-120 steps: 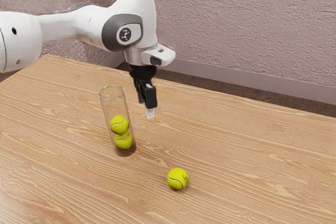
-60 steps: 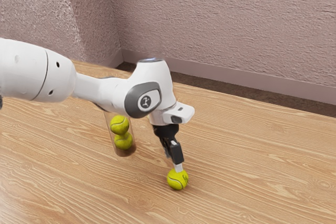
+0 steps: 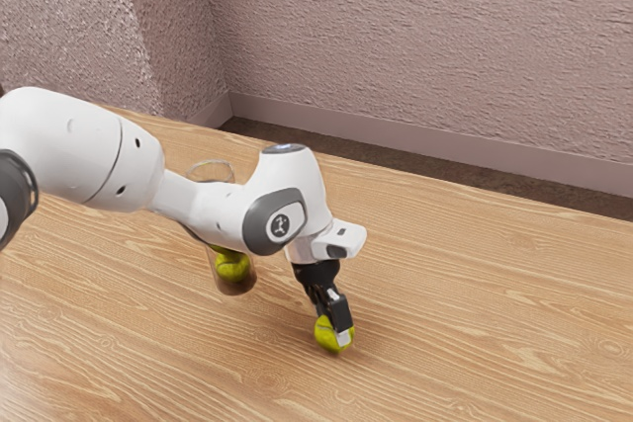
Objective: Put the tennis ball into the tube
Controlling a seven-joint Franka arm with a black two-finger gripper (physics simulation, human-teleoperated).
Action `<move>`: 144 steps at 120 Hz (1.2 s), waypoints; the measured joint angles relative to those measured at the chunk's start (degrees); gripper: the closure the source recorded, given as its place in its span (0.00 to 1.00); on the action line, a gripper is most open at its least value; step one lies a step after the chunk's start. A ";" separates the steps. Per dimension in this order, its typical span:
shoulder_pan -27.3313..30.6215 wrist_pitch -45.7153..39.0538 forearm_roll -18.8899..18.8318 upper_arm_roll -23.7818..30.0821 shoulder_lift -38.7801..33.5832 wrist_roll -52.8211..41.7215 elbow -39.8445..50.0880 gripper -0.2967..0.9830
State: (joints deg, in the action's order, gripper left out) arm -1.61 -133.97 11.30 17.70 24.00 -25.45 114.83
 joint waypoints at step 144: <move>17.01 21.59 -15.56 -0.86 -17.16 1.08 -16.68 0.44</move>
State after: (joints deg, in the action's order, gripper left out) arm 15.40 -112.38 -4.26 16.84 6.84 -24.37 98.14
